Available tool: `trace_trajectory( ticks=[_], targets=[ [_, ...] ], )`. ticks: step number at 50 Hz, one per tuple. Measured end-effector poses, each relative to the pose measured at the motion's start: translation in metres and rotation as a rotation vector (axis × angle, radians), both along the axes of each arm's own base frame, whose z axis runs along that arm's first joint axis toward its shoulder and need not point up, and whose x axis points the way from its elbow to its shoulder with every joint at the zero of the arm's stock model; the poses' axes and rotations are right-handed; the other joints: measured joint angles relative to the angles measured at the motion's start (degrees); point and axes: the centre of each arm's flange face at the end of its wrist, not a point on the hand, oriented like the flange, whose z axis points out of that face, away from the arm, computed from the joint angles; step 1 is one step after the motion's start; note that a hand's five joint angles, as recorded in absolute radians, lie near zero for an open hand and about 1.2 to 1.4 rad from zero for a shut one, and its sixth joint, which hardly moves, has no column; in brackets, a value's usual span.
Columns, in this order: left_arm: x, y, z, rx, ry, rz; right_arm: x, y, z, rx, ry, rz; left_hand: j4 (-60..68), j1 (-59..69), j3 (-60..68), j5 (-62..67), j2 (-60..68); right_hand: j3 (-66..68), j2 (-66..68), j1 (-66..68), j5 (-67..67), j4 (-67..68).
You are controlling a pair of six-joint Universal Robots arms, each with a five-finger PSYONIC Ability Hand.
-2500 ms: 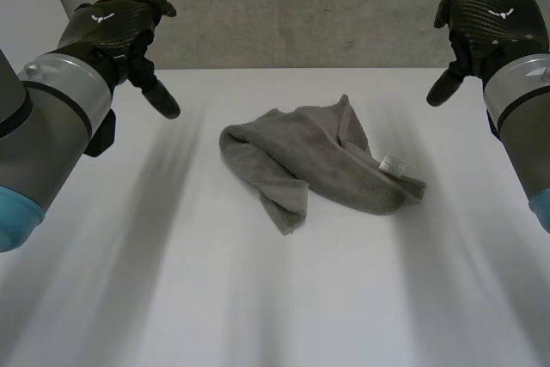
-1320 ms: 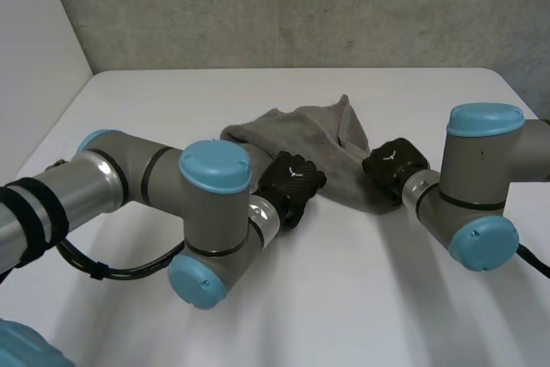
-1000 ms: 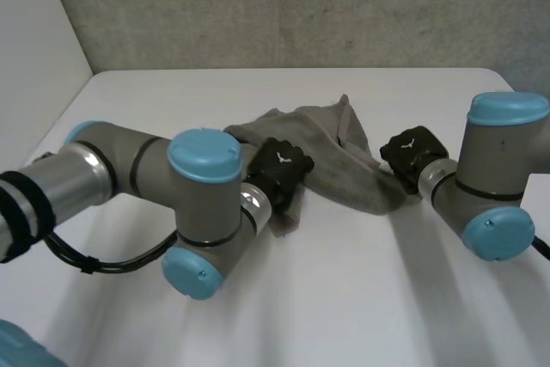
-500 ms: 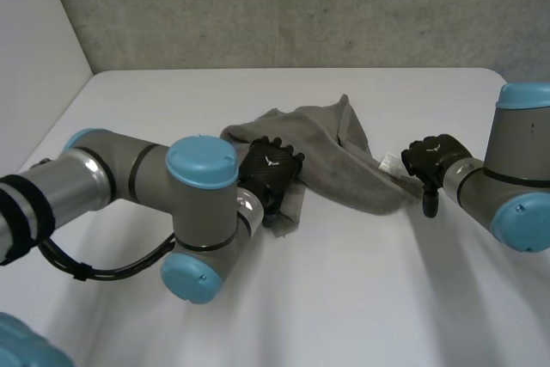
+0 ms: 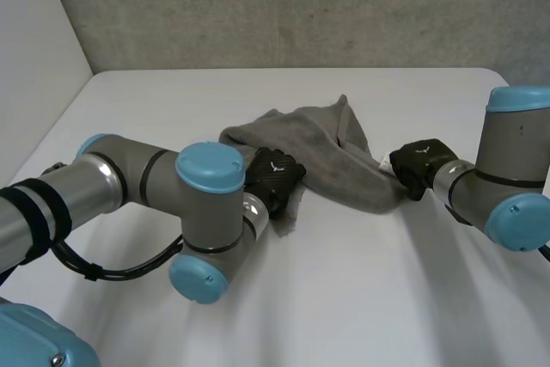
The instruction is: Fold the towel.
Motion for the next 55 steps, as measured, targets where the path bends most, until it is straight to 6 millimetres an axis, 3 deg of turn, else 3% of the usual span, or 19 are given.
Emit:
trace_trajectory(
  ticks=[2, 8, 13, 16, 20, 21, 25, 28, 32, 35, 39, 42, 47, 51, 55],
  targets=[
    [-0.001, 0.001, 0.000, 0.001, 0.000, -0.008, 0.000, 0.000, 0.001, 0.004, -0.007, -0.002, 7.3, 2.7, 7.3, 5.9, 6.0, 2.1, 1.8, 0.0, 0.9, 1.9],
    [0.001, 0.001, 0.012, -0.011, 0.015, -0.009, -0.001, -0.002, 0.005, 0.017, -0.033, -0.002, 8.7, 2.7, 8.8, 6.2, 6.1, 2.1, 1.9, 0.2, 0.9, 1.9],
    [0.008, -0.003, 0.046, -0.055, 0.058, 0.015, -0.002, -0.003, 0.029, 0.008, -0.107, -0.003, 8.8, 2.7, 9.0, 6.2, 6.1, 2.1, 1.9, 0.2, 0.9, 1.9],
    [0.017, -0.005, 0.078, -0.101, 0.098, 0.037, -0.005, -0.001, 0.063, -0.042, -0.166, -0.006, 8.8, 2.7, 9.0, 6.2, 6.1, 2.1, 1.9, 0.2, 0.9, 1.9],
    [0.038, -0.007, 0.132, -0.186, 0.171, 0.077, -0.016, 0.009, 0.140, -0.193, -0.265, -0.021, 8.8, 2.7, 9.1, 6.2, 6.1, 2.1, 1.9, 0.2, 0.9, 1.9],
    [0.042, -0.007, 0.140, -0.200, 0.182, 0.084, -0.018, 0.011, 0.151, -0.217, -0.278, -0.024, 8.8, 2.7, 9.1, 6.2, 6.1, 2.1, 1.9, 0.2, 0.9, 1.9],
    [0.071, -0.005, 0.200, -0.302, 0.279, 0.138, -0.035, 0.034, 0.224, -0.365, -0.351, -0.043, 8.8, 2.7, 9.2, 6.2, 6.1, 2.1, 1.9, 0.2, 0.9, 1.9],
    [0.093, -0.002, 0.235, -0.353, 0.361, 0.178, -0.045, 0.048, 0.253, -0.395, -0.363, -0.043, 8.7, 2.7, 9.2, 6.2, 6.1, 2.1, 1.9, 0.2, 0.9, 1.9],
    [0.115, -0.003, 0.255, -0.356, 0.443, 0.225, -0.049, 0.054, 0.259, -0.354, -0.338, -0.021, 8.7, 2.7, 9.3, 6.2, 6.1, 2.1, 1.9, 0.2, 0.9, 1.9],
    [0.129, -0.007, 0.255, -0.319, 0.478, 0.256, -0.047, 0.049, 0.245, -0.283, -0.289, 0.008, 8.8, 2.7, 9.3, 6.2, 6.1, 2.1, 1.9, 0.2, 0.9, 1.9],
    [0.138, -0.015, 0.231, -0.223, 0.461, 0.272, -0.040, 0.039, 0.213, -0.178, -0.200, 0.045, 8.8, 2.7, 9.3, 6.2, 6.1, 2.1, 1.9, 0.2, 0.9, 1.9],
    [0.140, -0.022, 0.200, -0.126, 0.413, 0.276, -0.032, 0.031, 0.186, -0.106, -0.131, 0.064, 8.8, 2.7, 9.3, 6.2, 6.1, 2.1, 1.9, 0.2, 0.9, 1.9],
    [0.141, -0.033, 0.161, -0.025, 0.349, 0.282, -0.020, 0.015, 0.161, -0.075, -0.063, 0.063, 8.8, 2.7, 9.3, 6.2, 6.1, 2.1, 1.9, 0.2, 0.9, 1.9],
    [0.145, -0.047, 0.162, -0.042, 0.348, 0.298, -0.009, 0.000, 0.165, -0.143, -0.061, 0.062, 8.8, 2.7, 9.3, 6.2, 6.1, 2.1, 1.9, 0.2, 0.9, 1.9],
    [0.153, -0.067, 0.195, -0.151, 0.402, 0.324, 0.007, -0.013, 0.192, -0.316, -0.123, 0.073, 8.8, 2.7, 9.4, 6.2, 6.1, 2.1, 1.9, 0.2, 0.9, 1.9]
  ],
)
